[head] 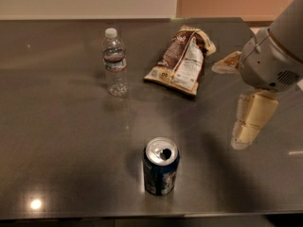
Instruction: Move pepsi can near water bottle
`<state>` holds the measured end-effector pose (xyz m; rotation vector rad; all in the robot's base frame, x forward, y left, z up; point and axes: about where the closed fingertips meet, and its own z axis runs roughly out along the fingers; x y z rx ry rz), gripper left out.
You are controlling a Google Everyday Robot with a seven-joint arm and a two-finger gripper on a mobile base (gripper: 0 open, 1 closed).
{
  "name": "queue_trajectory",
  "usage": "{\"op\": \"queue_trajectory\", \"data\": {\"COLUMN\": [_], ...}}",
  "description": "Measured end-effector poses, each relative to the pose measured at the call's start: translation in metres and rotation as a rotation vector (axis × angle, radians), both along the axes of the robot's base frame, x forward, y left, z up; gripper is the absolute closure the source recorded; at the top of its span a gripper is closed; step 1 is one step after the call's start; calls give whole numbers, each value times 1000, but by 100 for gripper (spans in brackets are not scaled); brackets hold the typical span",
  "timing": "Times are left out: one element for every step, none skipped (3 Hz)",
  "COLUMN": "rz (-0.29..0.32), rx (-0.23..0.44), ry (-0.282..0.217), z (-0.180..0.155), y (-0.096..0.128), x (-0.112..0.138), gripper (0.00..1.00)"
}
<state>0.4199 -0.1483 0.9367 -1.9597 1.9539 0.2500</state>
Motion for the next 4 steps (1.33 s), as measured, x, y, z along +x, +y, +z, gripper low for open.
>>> {"op": "queue_trajectory", "data": {"rz": [73, 137, 186, 236], "rx": [36, 67, 104, 149], "ry": [1, 9, 27, 67], "z": [-9, -19, -28, -30], "y": [12, 23, 35, 46], "x": [-4, -4, -6, -18], "gripper": [0, 0, 0, 0]}}
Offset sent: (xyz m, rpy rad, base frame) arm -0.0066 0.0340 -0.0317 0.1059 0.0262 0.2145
